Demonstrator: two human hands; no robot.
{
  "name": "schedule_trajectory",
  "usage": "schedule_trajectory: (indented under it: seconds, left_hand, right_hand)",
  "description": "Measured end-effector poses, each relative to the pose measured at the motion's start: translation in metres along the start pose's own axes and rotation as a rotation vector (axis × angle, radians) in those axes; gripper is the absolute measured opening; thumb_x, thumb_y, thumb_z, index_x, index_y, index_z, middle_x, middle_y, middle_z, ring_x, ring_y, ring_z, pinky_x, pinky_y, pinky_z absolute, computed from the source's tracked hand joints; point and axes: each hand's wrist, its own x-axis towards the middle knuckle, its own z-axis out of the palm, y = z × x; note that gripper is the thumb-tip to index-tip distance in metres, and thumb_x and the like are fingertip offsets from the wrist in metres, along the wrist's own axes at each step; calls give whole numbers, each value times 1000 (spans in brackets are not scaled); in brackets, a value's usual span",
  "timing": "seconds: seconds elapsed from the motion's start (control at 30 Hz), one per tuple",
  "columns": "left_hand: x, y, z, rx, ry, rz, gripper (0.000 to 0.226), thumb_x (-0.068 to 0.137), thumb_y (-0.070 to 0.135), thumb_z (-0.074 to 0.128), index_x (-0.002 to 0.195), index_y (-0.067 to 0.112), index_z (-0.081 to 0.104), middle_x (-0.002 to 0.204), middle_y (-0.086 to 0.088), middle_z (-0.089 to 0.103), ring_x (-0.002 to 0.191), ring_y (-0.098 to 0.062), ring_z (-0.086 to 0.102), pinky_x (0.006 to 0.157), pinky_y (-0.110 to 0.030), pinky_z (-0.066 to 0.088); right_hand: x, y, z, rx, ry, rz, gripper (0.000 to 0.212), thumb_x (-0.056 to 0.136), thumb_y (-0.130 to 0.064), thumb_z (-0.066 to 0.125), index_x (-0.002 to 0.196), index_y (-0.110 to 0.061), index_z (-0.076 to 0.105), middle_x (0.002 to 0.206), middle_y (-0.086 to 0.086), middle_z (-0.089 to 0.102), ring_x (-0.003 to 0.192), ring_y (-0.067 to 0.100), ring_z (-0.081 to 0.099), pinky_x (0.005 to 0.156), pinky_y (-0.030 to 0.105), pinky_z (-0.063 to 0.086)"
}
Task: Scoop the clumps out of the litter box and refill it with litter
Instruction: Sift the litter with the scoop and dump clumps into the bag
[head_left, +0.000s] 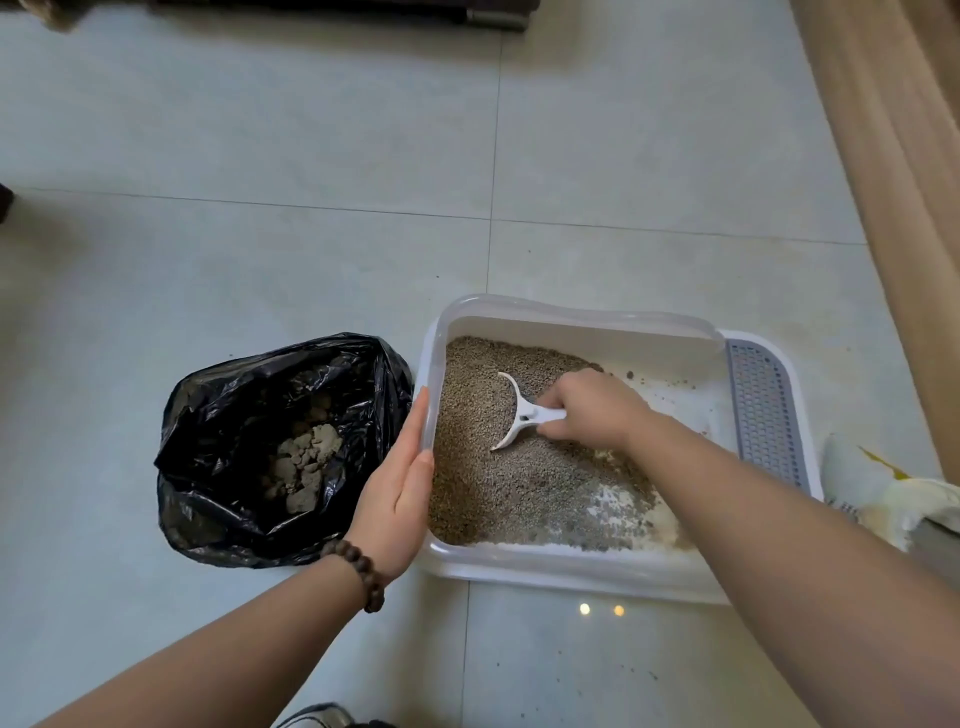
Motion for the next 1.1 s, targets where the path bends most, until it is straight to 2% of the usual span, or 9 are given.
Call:
schedule_trajectory:
  seconds: [0.1, 0.23, 0.33, 0.43, 0.5, 0.77, 0.9, 1.03, 1.1]
  left_hand:
    - [0, -1, 1, -9, 13, 15, 54, 93, 36, 26, 146, 38, 17, 148, 31, 20, 134, 18, 18, 103, 1, 15]
    - [0, -3, 1, -22, 14, 28, 57, 90, 43, 24, 146, 36, 17, 148, 32, 19, 136, 16, 17, 105, -1, 14]
    - [0, -3, 2, -20, 13, 26, 59, 89, 44, 23, 147, 36, 17, 148, 32, 18, 137, 15, 17, 106, -2, 14]
    - [0, -3, 2, -3, 19, 34, 58, 89, 46, 22, 146, 39, 16, 147, 35, 18, 135, 17, 17, 105, -1, 14]
    - [1, -2, 1, 2, 18, 36, 57, 88, 46, 22, 145, 40, 16, 145, 36, 18, 134, 19, 18, 103, 1, 15]
    - [1, -4, 1, -1, 17, 43, 57, 89, 47, 23, 145, 38, 16, 148, 33, 18, 137, 15, 17, 106, -2, 14]
    - [1, -4, 2, -9, 18, 47, 58, 89, 47, 23, 146, 37, 16, 148, 33, 18, 137, 15, 17, 106, -2, 14]
    - [1, -4, 2, -9, 21, 46, 58, 89, 45, 23, 146, 37, 16, 147, 34, 18, 136, 16, 17, 105, -1, 14]
    - [1, -5, 2, -8, 21, 46, 57, 90, 44, 24, 146, 36, 17, 147, 34, 18, 136, 16, 17, 105, -1, 14]
  right_hand:
    - [-10, 13, 16, 217, 34, 13, 11, 84, -30, 65, 91, -28, 73, 73, -1, 68, 54, 11, 46, 49, 25, 32]
    - [-35, 23, 31, 396, 127, 62, 22, 83, -30, 69, 103, -38, 70, 71, -12, 67, 50, 8, 46, 46, 22, 34]
    - [-62, 37, 36, 497, 211, 126, 29, 81, -28, 72, 109, -35, 69, 73, -12, 70, 48, 11, 55, 48, 29, 45]
    - [-84, 46, 35, 406, 238, 127, 30, 81, -32, 72, 111, -38, 68, 78, -10, 71, 61, 14, 62, 62, 39, 53]
    - [-91, 49, 38, 321, 247, 139, 31, 82, -35, 70, 112, -39, 67, 85, -10, 70, 72, 12, 62, 69, 37, 52]
    - [-103, 51, 54, 499, 292, 192, 35, 81, -31, 72, 115, -34, 67, 78, -16, 65, 64, 5, 58, 57, 30, 46]
    - [-103, 53, 54, 574, 315, 202, 33, 79, -29, 74, 112, -35, 68, 85, -14, 72, 65, 13, 66, 63, 44, 55]
    - [-101, 55, 53, 590, 325, 192, 35, 78, -28, 75, 113, -32, 68, 86, -22, 70, 64, 11, 66, 62, 40, 55]
    - [-100, 54, 53, 626, 355, 180, 35, 78, -28, 75, 113, -32, 68, 92, -18, 72, 67, 9, 65, 66, 42, 56]
